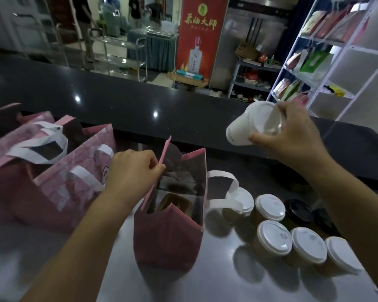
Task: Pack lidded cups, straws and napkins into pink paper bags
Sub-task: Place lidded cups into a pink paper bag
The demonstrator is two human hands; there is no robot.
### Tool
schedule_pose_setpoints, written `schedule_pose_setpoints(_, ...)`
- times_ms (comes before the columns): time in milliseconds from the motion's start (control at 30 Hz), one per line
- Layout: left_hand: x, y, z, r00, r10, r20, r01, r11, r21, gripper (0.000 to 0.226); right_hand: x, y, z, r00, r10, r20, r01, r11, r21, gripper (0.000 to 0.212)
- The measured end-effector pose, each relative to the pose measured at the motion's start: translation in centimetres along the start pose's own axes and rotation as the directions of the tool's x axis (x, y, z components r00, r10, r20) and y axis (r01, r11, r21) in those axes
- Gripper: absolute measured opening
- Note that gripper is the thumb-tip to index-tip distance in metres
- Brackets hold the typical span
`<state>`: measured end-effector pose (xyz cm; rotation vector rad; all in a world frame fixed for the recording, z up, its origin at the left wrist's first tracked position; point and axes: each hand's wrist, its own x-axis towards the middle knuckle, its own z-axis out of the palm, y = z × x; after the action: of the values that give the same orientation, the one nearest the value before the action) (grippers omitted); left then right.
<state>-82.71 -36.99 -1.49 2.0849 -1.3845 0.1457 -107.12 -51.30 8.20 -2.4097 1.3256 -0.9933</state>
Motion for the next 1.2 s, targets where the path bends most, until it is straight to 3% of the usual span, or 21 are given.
schedule_pose_setpoints(67,-0.1,-0.3,-0.1,1.000,-0.016,0.017,0.016,1.000,-0.022,0.022,0.9,-1.6,1.0,0.997,-0.064,0.049,0.058,0.993,0.107,0.087)
schedule_pose_setpoints(167,0.2,-1.0,-0.3,0.999,-0.020,0.039,0.021,0.999,-0.046,0.021,1.1,-4.2,4.0,0.937,-0.131,0.325,0.060,0.974,0.218,0.093)
schedule_pose_setpoints(267,1.0,-1.9,-0.4,0.999,-0.010,0.039,0.012,0.999,-0.039,0.022,0.8,-5.8,8.3,0.800,-0.151,0.580,0.120,0.989,0.092,0.085)
schedule_pose_setpoints(400,1.5,-2.7,-0.7,0.999,0.007,0.031,-0.005,0.998,-0.067,0.022,-0.1,-6.8,13.3,0.639,-0.171,0.750,0.395,0.909,-0.129,0.082)
schedule_pose_setpoints(533,1.6,-3.8,-0.8,0.998,0.047,0.052,-0.043,0.997,-0.062,0.019,-0.8,-7.2,17.5,0.532,-0.187,0.826,0.651,0.714,-0.258,0.083)
schedule_pose_setpoints(667,1.8,-4.8,-1.0,0.997,0.055,0.061,-0.050,0.995,-0.083,0.020,-1.2,-6.5,20.1,0.502,-0.185,0.845,0.733,0.610,-0.302,0.082)
schedule_pose_setpoints(867,2.1,-6.0,-1.2,0.992,0.067,0.110,-0.053,0.991,-0.125,0.023,-1.6,-6.1,22.0,0.450,-0.042,0.892,0.719,0.610,-0.333,0.082)
schedule_pose_setpoints(1000,2.3,-6.4,-1.0,0.989,0.075,0.128,-0.060,0.991,-0.123,0.020,-0.7,-6.4,22.6,0.452,-0.102,0.886,0.736,0.604,-0.306,0.076)
schedule_pose_setpoints(1200,2.8,-6.7,-1.0,0.992,0.073,0.101,-0.067,0.995,-0.068,0.021,-0.1,-6.3,23.9,0.349,-0.101,0.932,0.774,0.591,-0.227,0.071)
